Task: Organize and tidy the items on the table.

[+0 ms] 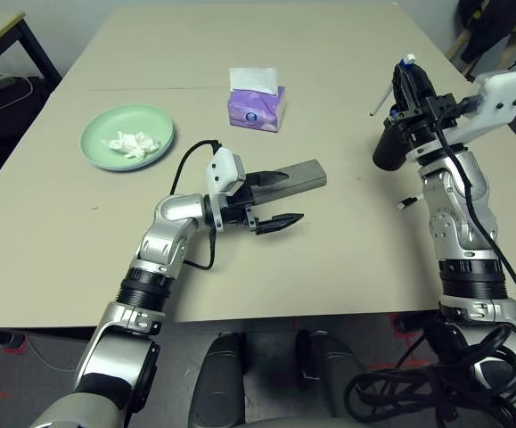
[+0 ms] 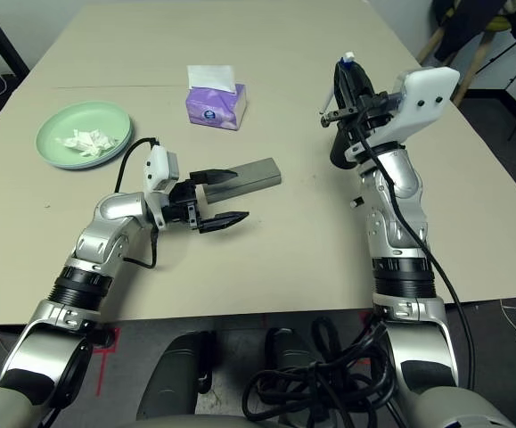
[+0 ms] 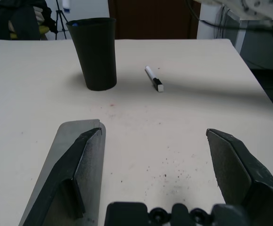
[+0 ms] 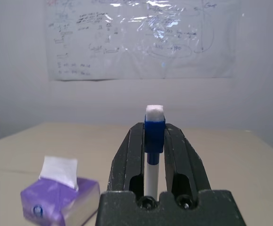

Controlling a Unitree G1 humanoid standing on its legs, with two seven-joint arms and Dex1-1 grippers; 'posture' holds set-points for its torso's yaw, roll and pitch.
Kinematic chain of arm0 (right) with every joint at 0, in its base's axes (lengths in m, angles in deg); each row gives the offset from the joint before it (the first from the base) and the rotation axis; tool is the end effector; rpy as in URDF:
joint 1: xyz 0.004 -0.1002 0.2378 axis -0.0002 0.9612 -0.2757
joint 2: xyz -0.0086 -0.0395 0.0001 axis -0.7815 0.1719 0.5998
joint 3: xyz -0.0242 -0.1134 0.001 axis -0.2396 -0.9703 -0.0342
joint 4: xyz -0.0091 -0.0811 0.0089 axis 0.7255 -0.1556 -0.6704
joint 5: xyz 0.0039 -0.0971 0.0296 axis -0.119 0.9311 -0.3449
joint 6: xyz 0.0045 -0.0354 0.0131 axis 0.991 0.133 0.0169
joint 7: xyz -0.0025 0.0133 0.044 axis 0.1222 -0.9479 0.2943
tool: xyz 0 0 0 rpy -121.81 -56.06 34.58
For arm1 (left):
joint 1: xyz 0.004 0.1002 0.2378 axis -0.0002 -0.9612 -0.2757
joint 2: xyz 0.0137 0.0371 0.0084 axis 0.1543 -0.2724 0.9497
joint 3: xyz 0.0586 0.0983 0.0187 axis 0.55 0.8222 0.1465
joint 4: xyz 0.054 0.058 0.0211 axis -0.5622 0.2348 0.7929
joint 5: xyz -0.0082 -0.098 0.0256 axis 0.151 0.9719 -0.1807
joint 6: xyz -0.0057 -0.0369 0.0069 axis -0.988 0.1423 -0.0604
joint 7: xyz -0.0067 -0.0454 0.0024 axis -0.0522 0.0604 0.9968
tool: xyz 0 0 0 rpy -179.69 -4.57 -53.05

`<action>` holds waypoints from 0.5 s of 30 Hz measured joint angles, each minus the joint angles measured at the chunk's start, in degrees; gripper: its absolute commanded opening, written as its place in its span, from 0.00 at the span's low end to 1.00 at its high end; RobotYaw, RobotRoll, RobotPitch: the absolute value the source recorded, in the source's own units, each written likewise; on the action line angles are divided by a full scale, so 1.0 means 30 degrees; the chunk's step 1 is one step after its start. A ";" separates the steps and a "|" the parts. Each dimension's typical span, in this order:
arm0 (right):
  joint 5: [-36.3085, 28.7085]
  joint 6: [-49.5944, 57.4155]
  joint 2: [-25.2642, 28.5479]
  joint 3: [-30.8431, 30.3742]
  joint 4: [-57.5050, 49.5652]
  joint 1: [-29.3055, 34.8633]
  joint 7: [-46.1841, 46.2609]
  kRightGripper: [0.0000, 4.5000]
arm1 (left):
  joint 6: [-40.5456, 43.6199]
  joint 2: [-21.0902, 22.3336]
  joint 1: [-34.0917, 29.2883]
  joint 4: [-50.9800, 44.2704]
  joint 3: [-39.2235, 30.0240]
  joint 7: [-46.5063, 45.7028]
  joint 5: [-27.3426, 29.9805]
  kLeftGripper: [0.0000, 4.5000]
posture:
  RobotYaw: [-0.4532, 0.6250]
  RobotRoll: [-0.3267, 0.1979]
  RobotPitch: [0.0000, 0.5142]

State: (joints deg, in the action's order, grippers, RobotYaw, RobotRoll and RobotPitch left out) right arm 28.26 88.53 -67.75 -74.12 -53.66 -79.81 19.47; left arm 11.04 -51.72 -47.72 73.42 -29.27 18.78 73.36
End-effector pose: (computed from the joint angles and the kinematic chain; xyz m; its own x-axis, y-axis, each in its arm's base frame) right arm 0.3094 -0.1924 0.2093 0.7945 0.1783 0.5804 -0.2141 0.9768 -0.0070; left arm 0.3111 0.1712 0.1326 0.2795 -0.9592 -0.0419 0.9324 0.2608 0.2503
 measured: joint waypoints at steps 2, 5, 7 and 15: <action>-0.0099 0.1158 0.0401 0.0149 -0.0020 -0.0978 0.0300 0.09 | 0.0017 0.0101 0.0030 0.0000 -0.0014 0.0066 0.0010 1.00 | 0.48 0.62 0.21; -0.0388 0.3579 0.0857 0.0614 -0.0053 -0.2003 0.1205 0.09 | 0.0019 0.0146 0.0041 0.0001 -0.0022 0.0101 0.0015 1.00 | 0.48 0.62 0.20; -0.0477 0.5296 0.1009 0.0971 -0.0027 -0.2500 0.1904 0.09 | 0.0019 0.0160 0.0046 0.0001 -0.0027 0.0101 0.0015 1.00 | 0.48 0.62 0.20; -0.0585 0.9007 0.1721 0.1439 -0.0008 -0.3374 0.2961 0.09 | 0.0019 0.0137 0.0048 0.0001 -0.0036 0.0096 0.0016 1.00 | 0.48 0.62 0.20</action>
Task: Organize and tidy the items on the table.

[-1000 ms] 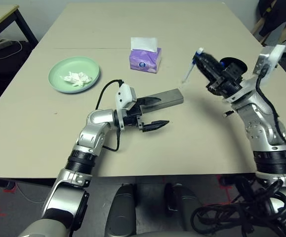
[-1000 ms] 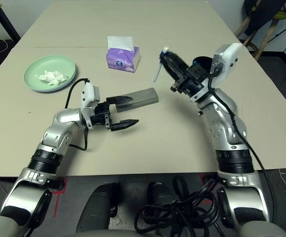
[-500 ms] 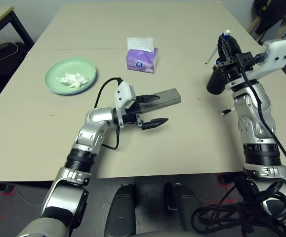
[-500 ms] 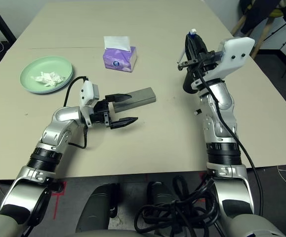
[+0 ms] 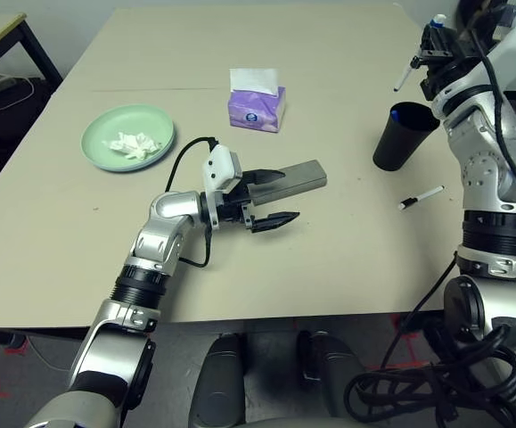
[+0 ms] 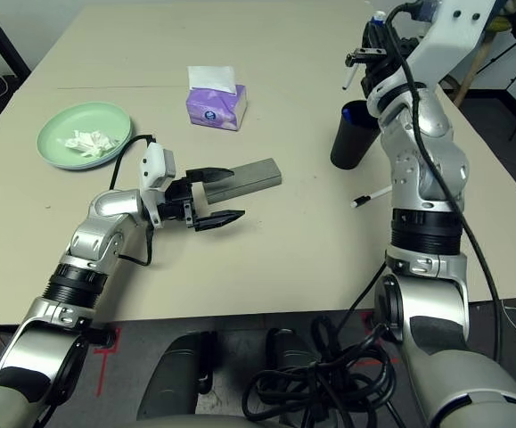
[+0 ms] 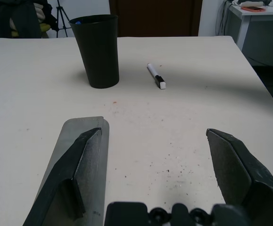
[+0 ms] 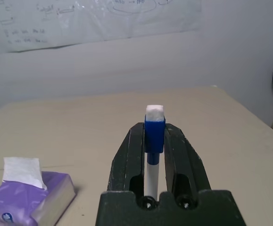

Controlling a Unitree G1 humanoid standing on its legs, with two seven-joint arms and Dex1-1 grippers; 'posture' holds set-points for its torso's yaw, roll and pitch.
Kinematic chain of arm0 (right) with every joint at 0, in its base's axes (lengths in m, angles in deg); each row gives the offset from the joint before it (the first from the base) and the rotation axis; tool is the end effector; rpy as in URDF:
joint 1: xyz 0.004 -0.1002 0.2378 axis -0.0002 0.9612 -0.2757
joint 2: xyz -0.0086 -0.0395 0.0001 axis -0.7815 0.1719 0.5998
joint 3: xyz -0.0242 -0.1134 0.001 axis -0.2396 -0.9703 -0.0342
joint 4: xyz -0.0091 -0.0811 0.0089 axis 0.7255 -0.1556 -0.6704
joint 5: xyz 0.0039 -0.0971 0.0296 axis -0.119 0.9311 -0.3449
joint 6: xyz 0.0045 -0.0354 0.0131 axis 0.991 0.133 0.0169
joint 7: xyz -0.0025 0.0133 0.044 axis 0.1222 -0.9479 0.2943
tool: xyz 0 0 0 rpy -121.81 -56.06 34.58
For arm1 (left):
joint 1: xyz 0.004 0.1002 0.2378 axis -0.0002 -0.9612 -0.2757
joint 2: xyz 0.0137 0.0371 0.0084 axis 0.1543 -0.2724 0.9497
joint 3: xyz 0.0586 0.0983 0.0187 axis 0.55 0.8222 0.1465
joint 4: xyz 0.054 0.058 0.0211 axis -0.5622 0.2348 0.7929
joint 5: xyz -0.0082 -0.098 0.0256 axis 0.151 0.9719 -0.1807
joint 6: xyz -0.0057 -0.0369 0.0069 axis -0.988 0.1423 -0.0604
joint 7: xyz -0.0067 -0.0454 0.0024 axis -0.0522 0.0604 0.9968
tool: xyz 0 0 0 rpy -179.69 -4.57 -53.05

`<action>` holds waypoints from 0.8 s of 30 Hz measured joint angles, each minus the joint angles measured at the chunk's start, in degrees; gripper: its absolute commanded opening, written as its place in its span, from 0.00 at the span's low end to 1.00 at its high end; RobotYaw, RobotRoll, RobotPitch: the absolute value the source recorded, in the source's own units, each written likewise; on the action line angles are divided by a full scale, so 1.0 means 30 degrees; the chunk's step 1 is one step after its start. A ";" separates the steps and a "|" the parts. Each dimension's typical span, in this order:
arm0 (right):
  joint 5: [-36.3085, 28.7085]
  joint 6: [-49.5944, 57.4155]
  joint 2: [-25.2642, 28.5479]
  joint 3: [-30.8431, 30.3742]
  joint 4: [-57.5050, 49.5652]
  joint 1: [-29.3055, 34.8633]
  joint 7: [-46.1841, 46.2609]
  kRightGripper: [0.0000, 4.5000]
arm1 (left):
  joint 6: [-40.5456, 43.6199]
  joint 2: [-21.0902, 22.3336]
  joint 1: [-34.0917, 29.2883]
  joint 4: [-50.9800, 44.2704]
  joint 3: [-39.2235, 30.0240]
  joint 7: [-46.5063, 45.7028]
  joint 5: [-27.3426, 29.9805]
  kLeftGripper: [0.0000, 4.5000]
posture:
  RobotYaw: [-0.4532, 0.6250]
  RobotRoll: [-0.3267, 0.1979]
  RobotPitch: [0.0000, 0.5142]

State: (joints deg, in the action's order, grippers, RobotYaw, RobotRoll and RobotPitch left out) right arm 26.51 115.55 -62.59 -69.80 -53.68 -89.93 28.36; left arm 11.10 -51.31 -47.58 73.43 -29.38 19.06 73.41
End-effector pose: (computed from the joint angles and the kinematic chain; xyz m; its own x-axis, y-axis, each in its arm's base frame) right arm 0.3189 -0.2080 0.2545 0.9386 0.0361 0.3430 -0.0740 0.9924 0.0982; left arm 0.3114 0.1731 0.1339 0.2795 -0.9590 -0.0465 0.9319 0.2593 0.2537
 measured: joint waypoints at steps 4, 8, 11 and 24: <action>0.0051 0.1040 0.0020 0.0008 0.0000 -0.0002 0.0470 0.09 | 0.0000 -0.0007 0.0000 -0.0001 -0.0001 -0.0007 0.0005 1.00 | 0.48 0.62 0.21; 0.0421 0.1397 0.0022 0.0051 0.0000 -0.0002 0.1147 0.09 | 0.0000 0.0001 0.0000 -0.0001 -0.0015 -0.0008 0.0008 1.00 | 0.48 0.62 0.21; 0.0444 0.1424 0.0022 0.0184 -0.0006 -0.0001 0.1395 0.09 | 0.0000 0.0002 -0.0001 -0.0001 -0.0057 -0.0008 0.0008 1.00 | 0.48 0.62 0.21; 0.0444 0.2393 0.0206 0.0510 -0.1364 0.1202 0.1516 0.09 | -0.0434 -0.0009 0.0890 0.0987 -0.0323 -0.0900 -0.0254 1.00 | 0.46 0.62 0.21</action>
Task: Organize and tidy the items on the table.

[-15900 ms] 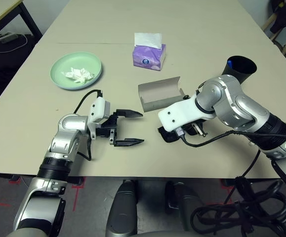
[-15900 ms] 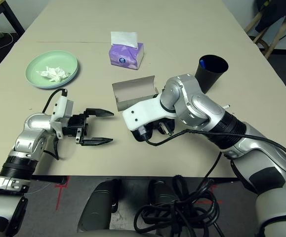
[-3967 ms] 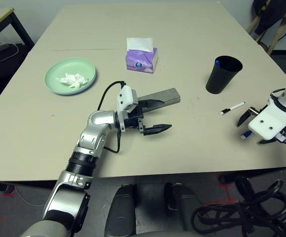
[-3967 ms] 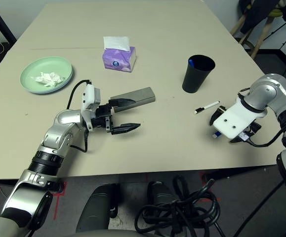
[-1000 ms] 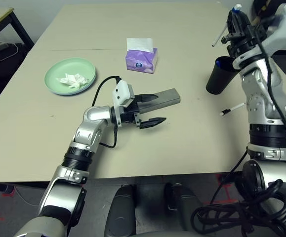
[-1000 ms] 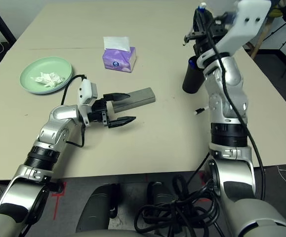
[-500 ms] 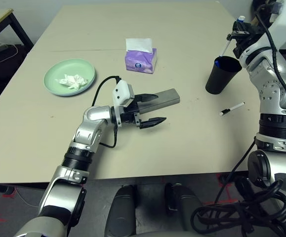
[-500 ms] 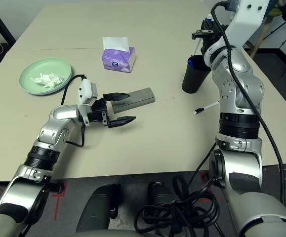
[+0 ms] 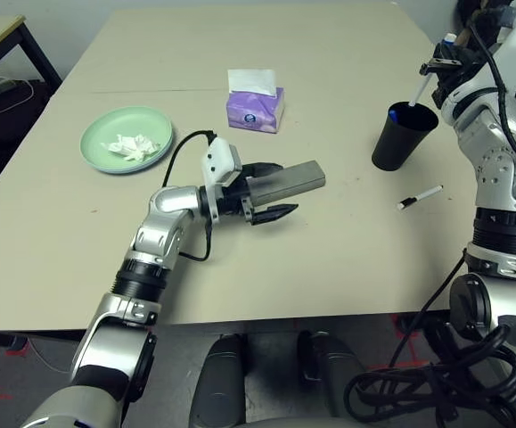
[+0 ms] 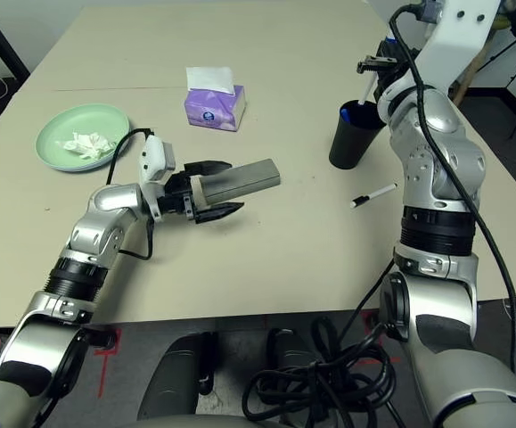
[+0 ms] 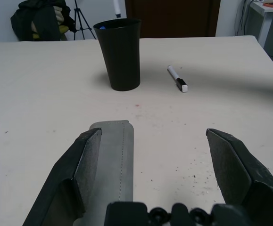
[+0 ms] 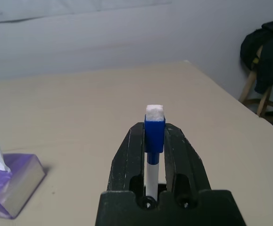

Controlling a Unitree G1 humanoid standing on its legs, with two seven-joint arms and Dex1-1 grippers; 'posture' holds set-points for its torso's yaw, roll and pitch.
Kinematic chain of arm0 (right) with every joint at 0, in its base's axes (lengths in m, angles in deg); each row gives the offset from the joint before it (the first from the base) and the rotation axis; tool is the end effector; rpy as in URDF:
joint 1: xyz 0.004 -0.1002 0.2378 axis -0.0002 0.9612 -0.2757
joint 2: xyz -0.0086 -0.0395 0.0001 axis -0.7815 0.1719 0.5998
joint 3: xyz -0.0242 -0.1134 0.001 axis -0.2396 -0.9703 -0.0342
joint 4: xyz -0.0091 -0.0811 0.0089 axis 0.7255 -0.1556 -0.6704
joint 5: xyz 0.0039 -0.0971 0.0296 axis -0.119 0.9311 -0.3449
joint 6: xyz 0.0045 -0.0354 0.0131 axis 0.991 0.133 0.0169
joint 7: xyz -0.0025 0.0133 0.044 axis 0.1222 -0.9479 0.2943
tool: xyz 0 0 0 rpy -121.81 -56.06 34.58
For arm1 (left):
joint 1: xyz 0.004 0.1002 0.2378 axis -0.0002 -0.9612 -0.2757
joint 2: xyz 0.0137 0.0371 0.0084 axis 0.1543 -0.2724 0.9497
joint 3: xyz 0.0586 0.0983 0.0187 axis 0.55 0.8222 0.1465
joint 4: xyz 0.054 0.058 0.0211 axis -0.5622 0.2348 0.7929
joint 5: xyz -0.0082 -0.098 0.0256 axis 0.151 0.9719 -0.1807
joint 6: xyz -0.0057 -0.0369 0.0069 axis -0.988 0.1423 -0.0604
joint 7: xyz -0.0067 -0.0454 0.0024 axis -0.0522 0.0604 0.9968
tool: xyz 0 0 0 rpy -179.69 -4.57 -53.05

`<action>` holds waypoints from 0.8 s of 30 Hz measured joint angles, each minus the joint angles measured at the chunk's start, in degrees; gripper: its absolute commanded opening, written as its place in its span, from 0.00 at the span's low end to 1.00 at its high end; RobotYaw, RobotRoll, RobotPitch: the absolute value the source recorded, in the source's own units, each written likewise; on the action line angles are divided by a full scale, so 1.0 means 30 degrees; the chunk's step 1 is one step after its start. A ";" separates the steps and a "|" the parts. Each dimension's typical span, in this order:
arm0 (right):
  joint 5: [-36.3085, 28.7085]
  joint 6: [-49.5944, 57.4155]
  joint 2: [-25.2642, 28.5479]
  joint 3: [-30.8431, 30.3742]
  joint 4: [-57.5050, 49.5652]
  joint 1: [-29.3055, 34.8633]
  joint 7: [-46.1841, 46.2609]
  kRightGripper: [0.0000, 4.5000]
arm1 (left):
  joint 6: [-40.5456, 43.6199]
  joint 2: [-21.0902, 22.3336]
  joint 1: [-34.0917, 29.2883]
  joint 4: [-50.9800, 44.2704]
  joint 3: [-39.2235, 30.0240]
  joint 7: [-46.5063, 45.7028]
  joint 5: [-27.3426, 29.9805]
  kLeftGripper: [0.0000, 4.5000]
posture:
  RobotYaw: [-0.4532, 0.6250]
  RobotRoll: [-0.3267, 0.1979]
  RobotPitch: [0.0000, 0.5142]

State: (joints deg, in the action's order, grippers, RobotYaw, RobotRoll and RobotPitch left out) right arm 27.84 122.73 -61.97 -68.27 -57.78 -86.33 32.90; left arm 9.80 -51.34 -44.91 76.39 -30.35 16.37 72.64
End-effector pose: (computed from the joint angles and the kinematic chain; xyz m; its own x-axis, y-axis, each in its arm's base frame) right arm 0.3099 -0.2175 0.2422 0.9701 -0.0722 0.2315 0.0497 0.9936 0.1018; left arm 0.3192 0.1754 0.1416 0.3435 -0.9387 -0.0275 0.9038 0.3225 0.2813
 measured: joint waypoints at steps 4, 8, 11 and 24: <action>0.0000 0.0106 0.0023 -0.0001 -0.0299 0.0263 -0.0012 0.09 | -0.0058 -0.0057 0.0054 0.0437 0.0000 -0.0146 -0.0005 1.00 | 0.46 0.62 0.21; 0.0064 0.0458 0.0118 -0.0012 -0.0647 0.0519 -0.0043 0.42 | -0.0095 -0.0218 0.0276 0.0497 -0.0039 -0.0542 0.0017 1.00 | 0.46 0.62 0.21; 0.0209 0.0622 0.0153 -0.0013 -0.0671 0.0543 -0.0121 0.66 | -0.0108 -0.0276 0.0375 0.0504 -0.0313 -0.0751 0.0037 1.00 | 0.46 0.62 0.21; -0.1647 -0.0919 0.2934 -0.1629 -0.0483 0.1343 -0.9622 1.00 | 0.0526 0.0119 0.0121 -0.0469 -0.0697 -0.0216 0.0552 1.00 | 0.48 0.62 0.30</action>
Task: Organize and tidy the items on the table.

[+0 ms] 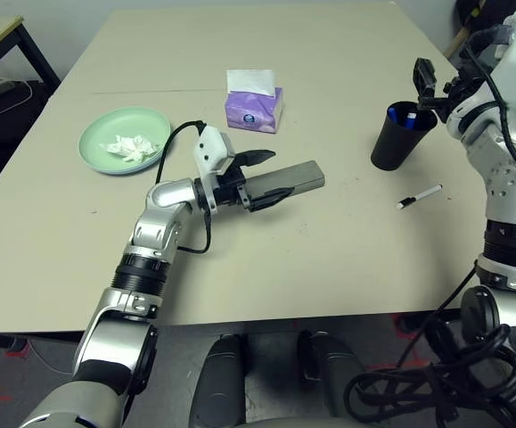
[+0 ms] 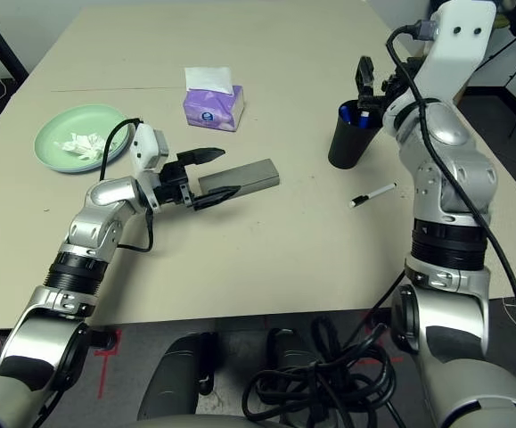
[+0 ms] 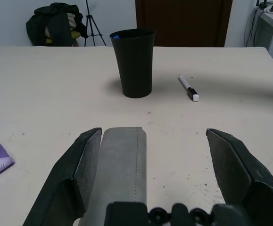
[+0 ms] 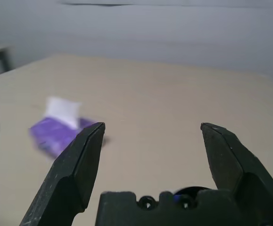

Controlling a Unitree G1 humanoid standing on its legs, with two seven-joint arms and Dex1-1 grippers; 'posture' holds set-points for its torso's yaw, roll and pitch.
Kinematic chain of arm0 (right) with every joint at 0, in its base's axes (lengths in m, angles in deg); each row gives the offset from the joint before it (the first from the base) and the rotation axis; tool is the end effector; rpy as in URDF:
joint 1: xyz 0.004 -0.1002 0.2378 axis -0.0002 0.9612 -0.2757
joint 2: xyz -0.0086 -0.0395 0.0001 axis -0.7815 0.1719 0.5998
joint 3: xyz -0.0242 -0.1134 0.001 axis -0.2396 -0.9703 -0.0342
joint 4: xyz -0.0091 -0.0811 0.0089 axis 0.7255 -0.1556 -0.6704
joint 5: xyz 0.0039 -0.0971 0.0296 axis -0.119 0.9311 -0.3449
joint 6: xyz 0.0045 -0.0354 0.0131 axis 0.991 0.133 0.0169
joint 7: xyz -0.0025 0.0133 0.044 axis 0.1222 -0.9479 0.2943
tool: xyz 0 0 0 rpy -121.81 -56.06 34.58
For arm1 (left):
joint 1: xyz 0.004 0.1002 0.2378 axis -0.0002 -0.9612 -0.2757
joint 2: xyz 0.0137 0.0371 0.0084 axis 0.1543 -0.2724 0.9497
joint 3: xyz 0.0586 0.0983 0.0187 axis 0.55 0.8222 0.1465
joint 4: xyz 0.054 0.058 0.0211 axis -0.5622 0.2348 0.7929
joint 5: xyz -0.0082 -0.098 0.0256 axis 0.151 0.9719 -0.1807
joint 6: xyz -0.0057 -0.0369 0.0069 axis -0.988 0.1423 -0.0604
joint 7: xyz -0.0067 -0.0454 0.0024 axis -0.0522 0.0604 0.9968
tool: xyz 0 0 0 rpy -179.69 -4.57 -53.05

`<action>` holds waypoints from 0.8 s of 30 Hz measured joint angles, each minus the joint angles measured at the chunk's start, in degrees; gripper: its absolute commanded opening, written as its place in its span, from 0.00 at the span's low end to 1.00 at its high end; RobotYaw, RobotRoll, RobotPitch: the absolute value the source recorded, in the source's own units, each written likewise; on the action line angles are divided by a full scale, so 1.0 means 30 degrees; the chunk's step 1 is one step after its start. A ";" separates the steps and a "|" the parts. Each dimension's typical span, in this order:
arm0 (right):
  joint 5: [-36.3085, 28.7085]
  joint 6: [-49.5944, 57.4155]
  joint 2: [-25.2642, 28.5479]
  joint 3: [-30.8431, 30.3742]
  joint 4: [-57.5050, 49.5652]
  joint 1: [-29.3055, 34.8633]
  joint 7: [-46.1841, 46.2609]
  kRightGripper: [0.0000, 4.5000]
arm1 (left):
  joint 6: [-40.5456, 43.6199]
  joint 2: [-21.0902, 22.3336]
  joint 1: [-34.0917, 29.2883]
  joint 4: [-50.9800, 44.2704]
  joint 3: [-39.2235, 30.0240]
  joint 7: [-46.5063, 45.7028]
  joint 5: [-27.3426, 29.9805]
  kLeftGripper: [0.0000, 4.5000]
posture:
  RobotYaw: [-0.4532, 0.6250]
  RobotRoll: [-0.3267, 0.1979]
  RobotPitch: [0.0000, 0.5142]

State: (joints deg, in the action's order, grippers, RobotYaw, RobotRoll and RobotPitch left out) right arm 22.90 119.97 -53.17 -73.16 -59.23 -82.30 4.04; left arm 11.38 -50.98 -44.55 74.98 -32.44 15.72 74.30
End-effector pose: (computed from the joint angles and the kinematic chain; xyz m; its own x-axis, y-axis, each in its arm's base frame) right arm 0.2998 -0.2347 0.2418 0.8738 0.4397 0.2079 -0.4202 0.8977 -0.1325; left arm 0.3191 0.1811 0.1496 0.3674 -0.9299 0.0174 0.8923 0.3577 0.2755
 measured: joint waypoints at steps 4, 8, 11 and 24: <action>-0.1069 -0.0520 0.2561 -0.1366 0.1120 0.1330 -0.6811 1.00 | 0.0644 0.0188 -0.0620 -0.1038 -0.0063 -0.0011 0.0250 1.00 | 0.50 0.62 0.37; 0.0249 -0.4040 0.4784 -0.2967 0.3662 0.1541 -1.1883 1.00 | 0.1397 0.0445 -0.1342 -0.2494 -0.0251 -0.0381 0.0441 1.00 | 0.51 0.62 0.41; 0.2344 -0.8422 0.5652 -0.4388 0.6342 0.1225 -1.4530 1.00 | 0.1901 0.0452 -0.1952 -0.3406 -0.0423 -0.0907 0.0621 1.00 | 0.53 0.62 0.43; 0.6540 -1.8793 0.7403 -1.0471 1.4857 -0.4757 -2.1704 1.00 | 0.2846 0.0529 -0.2210 -0.4560 -0.0539 -0.1679 0.0878 1.00 | 0.53 0.62 0.49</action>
State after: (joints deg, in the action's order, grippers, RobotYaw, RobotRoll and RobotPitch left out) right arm 42.52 63.59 -30.96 -104.58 -14.65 -96.57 -61.07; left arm 19.92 -49.40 -51.18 61.30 -34.06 10.68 76.93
